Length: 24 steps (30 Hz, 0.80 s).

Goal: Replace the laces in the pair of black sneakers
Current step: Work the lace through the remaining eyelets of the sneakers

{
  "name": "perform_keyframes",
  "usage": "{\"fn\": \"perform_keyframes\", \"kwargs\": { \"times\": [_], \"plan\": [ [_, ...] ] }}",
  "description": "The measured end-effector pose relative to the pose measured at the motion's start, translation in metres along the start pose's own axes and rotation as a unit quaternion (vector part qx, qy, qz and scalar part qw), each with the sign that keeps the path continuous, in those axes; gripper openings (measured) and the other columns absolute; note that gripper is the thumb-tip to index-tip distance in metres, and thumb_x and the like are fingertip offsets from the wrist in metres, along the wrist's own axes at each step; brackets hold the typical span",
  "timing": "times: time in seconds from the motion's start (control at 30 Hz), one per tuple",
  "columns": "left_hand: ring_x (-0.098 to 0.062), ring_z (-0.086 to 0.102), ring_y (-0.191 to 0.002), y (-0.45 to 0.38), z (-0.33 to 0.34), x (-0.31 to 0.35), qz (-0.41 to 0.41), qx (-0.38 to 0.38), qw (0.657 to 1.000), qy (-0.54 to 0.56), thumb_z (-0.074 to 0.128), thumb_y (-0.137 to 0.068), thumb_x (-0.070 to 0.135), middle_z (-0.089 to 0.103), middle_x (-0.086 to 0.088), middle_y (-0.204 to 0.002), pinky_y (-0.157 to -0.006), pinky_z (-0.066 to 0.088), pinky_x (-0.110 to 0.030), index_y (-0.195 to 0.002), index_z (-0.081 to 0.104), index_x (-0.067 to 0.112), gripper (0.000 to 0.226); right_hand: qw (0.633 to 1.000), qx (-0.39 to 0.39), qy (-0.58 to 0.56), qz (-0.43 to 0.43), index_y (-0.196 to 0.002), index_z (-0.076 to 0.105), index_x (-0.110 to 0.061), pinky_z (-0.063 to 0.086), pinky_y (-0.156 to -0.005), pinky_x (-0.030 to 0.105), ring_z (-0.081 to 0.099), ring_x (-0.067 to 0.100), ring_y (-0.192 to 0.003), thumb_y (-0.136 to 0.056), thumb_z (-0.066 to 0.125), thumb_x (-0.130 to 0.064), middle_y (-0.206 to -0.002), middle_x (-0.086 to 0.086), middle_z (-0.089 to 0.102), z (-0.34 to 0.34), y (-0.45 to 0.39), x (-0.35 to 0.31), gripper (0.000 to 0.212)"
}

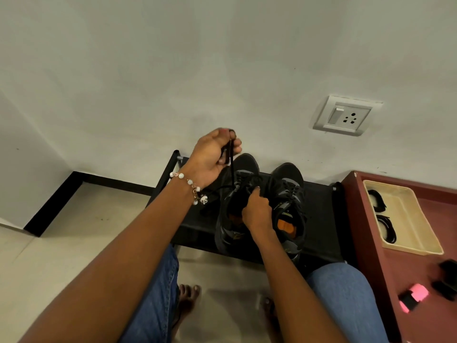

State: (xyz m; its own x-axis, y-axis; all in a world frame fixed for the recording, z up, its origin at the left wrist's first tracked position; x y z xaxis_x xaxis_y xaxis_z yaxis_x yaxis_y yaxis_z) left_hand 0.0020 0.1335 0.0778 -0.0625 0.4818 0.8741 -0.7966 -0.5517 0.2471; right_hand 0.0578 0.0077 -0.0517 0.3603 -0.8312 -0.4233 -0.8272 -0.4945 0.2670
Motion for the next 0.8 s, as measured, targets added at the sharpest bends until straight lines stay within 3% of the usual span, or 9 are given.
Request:
{"fn": "perform_keyframes", "kwargs": {
  "times": [0.1,0.33,0.8],
  "plan": [
    [-0.004,0.045,-0.05,0.0,0.024,0.039,0.053,-0.016,0.998,0.034,0.042,-0.103,0.017,0.054,0.003,-0.064,-0.037,0.024,-0.014,-0.084,0.055,0.015,0.024,1.0,-0.001,0.028,-0.013,-0.153,0.004,0.003,0.049,-0.095,0.042,0.057,0.039,-0.115,-0.097,0.051,-0.009,-0.133,0.027,0.05,0.002,-0.001,-0.002,0.074],
    [-0.002,0.033,-0.045,0.012,0.066,0.12,0.122,-0.061,0.987,0.085,0.042,-0.103,0.028,0.048,0.009,-0.058,-0.038,0.023,-0.013,-0.08,0.053,0.018,0.028,0.995,-0.006,0.094,-0.01,-0.151,0.001,0.006,0.05,-0.092,0.039,0.057,0.037,-0.116,-0.099,0.05,-0.008,-0.136,0.029,0.046,0.004,0.001,-0.009,0.073],
    [-0.003,0.03,-0.04,0.016,0.065,0.138,0.077,-0.073,0.983,0.146,0.046,-0.102,0.024,0.046,0.009,-0.055,-0.035,0.019,-0.015,-0.078,0.053,0.019,0.025,0.991,0.0,0.136,0.002,-0.151,0.005,0.008,0.049,-0.095,0.036,0.056,0.035,-0.12,-0.104,0.032,-0.005,-0.138,0.032,0.042,0.005,-0.002,-0.013,0.056]
  ]
}}
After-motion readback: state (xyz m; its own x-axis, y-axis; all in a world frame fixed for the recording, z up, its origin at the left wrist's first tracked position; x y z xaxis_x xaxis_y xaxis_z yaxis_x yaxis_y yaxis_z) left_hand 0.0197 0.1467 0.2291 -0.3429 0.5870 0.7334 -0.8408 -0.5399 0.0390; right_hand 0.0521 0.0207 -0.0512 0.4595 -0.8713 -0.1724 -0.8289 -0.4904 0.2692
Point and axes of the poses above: each hand's wrist, its own y-axis away from the middle knuckle, its own z-axis out of the palm, x = y × z, the point moved 5 cm from there along -y, towards the middle knuckle
